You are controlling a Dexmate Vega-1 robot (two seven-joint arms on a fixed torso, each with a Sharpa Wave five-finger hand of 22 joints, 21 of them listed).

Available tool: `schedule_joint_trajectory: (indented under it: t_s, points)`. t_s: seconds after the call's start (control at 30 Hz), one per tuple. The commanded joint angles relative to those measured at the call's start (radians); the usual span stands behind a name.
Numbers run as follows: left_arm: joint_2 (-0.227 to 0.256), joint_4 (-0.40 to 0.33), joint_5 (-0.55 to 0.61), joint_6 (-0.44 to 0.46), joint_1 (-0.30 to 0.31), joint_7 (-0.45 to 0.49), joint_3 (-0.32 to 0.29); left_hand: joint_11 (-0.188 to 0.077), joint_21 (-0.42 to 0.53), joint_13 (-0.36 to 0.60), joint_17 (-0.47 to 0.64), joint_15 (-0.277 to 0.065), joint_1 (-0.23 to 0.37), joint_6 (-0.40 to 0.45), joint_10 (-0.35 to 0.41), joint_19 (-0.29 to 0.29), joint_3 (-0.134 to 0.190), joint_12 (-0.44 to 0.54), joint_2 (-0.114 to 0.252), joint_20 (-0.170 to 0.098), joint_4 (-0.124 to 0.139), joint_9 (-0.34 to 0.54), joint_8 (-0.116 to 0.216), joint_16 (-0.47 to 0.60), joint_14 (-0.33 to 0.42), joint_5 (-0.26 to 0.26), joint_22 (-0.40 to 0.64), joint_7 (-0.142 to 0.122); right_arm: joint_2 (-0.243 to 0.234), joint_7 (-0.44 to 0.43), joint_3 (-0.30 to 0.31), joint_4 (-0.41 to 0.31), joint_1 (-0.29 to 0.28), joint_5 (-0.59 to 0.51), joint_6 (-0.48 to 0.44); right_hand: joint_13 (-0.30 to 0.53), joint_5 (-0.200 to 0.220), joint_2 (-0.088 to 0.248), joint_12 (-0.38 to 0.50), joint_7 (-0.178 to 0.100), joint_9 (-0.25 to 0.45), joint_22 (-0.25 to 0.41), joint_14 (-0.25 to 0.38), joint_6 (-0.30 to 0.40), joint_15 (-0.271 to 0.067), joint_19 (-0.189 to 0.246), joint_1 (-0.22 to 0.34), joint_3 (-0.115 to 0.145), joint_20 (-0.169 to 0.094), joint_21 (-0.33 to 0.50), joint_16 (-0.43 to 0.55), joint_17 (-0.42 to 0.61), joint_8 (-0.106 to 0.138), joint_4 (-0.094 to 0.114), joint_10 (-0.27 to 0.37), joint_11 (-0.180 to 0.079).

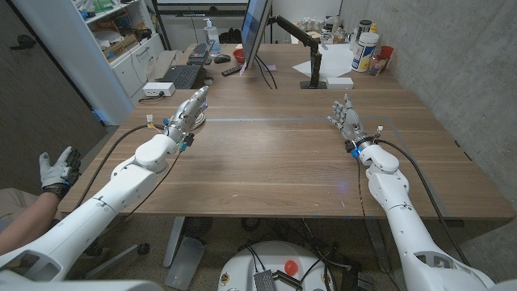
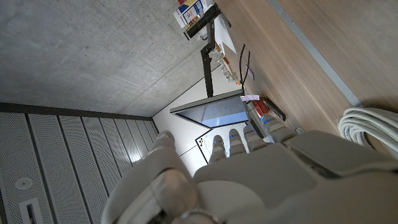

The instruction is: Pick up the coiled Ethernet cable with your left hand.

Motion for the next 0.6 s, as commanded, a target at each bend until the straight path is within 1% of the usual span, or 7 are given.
schedule_joint_trajectory:
  t_s: [0.03, 0.4, 0.43, 0.5, 0.53, 0.6]
  points:
    - [0.034, -0.032, 0.045, 0.003, 0.015, 0.022, -0.009, -0.002, 0.003, 0.003, 0.003, -0.006, 0.014, 0.012, 0.004, -0.001, 0.002, 0.007, -0.001, 0.001, -0.008, 0.002, 0.005, 0.003, -0.007, 0.0, 0.005, -0.003, 0.0, -0.006, 0.002, -0.001, -0.001, -0.001, 0.001, 0.003, 0.004, 0.005, 0.007, 0.0, 0.006, 0.003, -0.003, -0.01, 0.001, 0.004, 0.001, -0.004, 0.0, 0.006, 0.007, 0.003, 0.005, 0.003, -0.002, 0.003]
    - [0.058, -0.06, 0.049, 0.0, 0.037, 0.026, -0.032, -0.001, 0.004, 0.003, 0.003, -0.005, 0.018, 0.016, 0.009, 0.0, 0.004, 0.008, -0.002, 0.001, -0.013, 0.002, 0.005, 0.003, -0.006, -0.001, 0.005, -0.003, -0.002, -0.007, 0.001, -0.005, -0.003, -0.002, 0.0, 0.003, 0.004, 0.005, 0.007, 0.0, 0.006, 0.003, -0.003, -0.009, 0.001, 0.005, 0.001, -0.005, 0.001, 0.006, 0.007, 0.003, 0.006, 0.003, -0.002, 0.003]
    - [0.071, -0.074, 0.055, 0.004, 0.047, 0.033, -0.041, -0.001, 0.004, 0.003, 0.003, -0.005, 0.018, 0.017, 0.008, 0.0, 0.004, 0.008, -0.002, 0.001, -0.013, 0.002, 0.005, 0.003, -0.006, -0.001, 0.005, -0.004, -0.003, -0.006, 0.001, -0.005, -0.003, -0.003, 0.002, 0.003, 0.004, 0.005, 0.007, 0.0, 0.006, 0.003, -0.003, -0.01, 0.001, 0.005, 0.001, -0.005, 0.001, 0.006, 0.007, 0.003, 0.005, 0.003, -0.002, 0.003]
    - [0.07, -0.075, 0.056, 0.005, 0.048, 0.034, -0.042, -0.001, 0.004, 0.003, 0.003, -0.005, 0.019, 0.017, 0.009, 0.001, 0.005, 0.008, -0.002, 0.001, -0.014, 0.002, 0.005, 0.003, -0.005, -0.001, 0.005, -0.003, -0.003, -0.006, 0.0, -0.005, -0.003, -0.003, 0.002, 0.003, 0.004, 0.005, 0.007, -0.001, 0.006, 0.003, -0.003, -0.01, 0.001, 0.005, 0.001, -0.005, 0.001, 0.006, 0.007, 0.003, 0.006, 0.003, -0.002, 0.003]
    - [0.084, -0.087, 0.065, 0.013, 0.057, 0.043, -0.049, -0.002, 0.004, 0.003, 0.003, -0.006, 0.019, 0.017, 0.008, 0.001, 0.005, 0.008, -0.003, 0.001, -0.014, 0.002, 0.005, 0.003, -0.006, -0.001, 0.005, -0.003, -0.003, -0.007, 0.0, -0.006, -0.004, -0.003, 0.0, 0.003, 0.004, 0.005, 0.007, -0.001, 0.006, 0.003, -0.003, -0.01, 0.001, 0.005, 0.001, -0.005, 0.001, 0.006, 0.006, 0.003, 0.005, 0.003, -0.002, 0.003]
    - [0.084, -0.088, 0.066, 0.015, 0.057, 0.044, -0.05, -0.003, 0.004, 0.003, 0.003, -0.006, 0.02, 0.017, 0.009, 0.002, 0.005, 0.008, -0.003, 0.0, -0.015, 0.002, 0.005, 0.003, -0.006, -0.001, 0.005, -0.004, -0.003, -0.007, 0.0, -0.006, -0.004, -0.003, 0.0, 0.003, 0.004, 0.005, 0.007, 0.0, 0.006, 0.003, -0.003, -0.01, 0.001, 0.004, 0.001, -0.005, 0.001, 0.006, 0.007, 0.003, 0.005, 0.003, -0.002, 0.003]
